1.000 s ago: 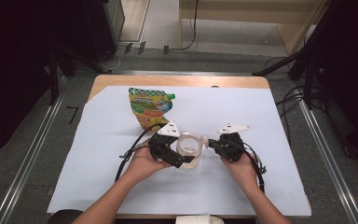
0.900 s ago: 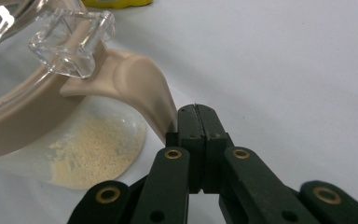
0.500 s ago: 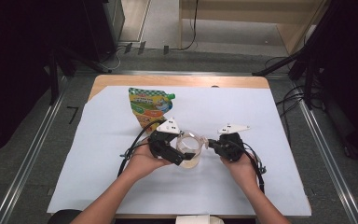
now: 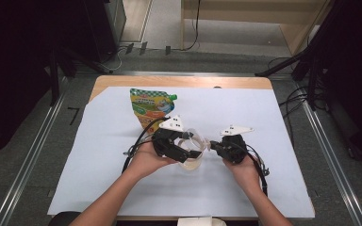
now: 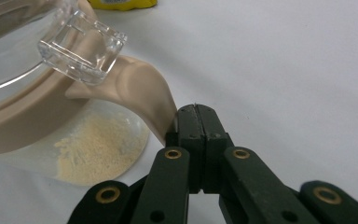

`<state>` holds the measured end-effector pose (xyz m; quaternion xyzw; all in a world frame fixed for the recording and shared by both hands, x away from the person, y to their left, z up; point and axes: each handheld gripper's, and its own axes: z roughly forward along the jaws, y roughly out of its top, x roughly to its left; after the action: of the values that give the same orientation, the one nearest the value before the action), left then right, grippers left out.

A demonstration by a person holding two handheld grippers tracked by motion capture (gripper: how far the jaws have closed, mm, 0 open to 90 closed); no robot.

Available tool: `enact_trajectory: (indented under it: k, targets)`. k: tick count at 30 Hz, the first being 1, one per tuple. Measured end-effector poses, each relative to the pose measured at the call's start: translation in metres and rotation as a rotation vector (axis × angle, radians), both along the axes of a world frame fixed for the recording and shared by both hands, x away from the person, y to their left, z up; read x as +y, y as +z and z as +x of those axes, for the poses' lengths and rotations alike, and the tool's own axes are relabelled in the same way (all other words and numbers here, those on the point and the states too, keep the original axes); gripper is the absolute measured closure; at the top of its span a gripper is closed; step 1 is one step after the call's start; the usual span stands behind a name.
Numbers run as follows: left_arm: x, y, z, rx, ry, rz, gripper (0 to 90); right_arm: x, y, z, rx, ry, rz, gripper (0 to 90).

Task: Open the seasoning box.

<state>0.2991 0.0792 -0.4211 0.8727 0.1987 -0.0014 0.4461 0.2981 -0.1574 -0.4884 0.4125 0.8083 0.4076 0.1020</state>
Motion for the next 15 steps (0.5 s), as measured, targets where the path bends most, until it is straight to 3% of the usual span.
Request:
enact_trajectory:
  k: [10,12,15]
  targets:
    - [-0.014,0.017,0.004,0.032,-0.075,-0.008,59.0,-0.001,0.0,-0.003,0.009,0.002,0.007,90.0]
    - [-0.018,0.021,0.005,0.034,-0.118,-0.007,67.1,-0.001,0.0,-0.003,0.0,0.001,-0.003,90.0]
    - [-0.022,0.024,0.006,0.045,-0.129,-0.003,73.3,-0.001,0.0,-0.004,0.003,-0.001,0.003,90.0]
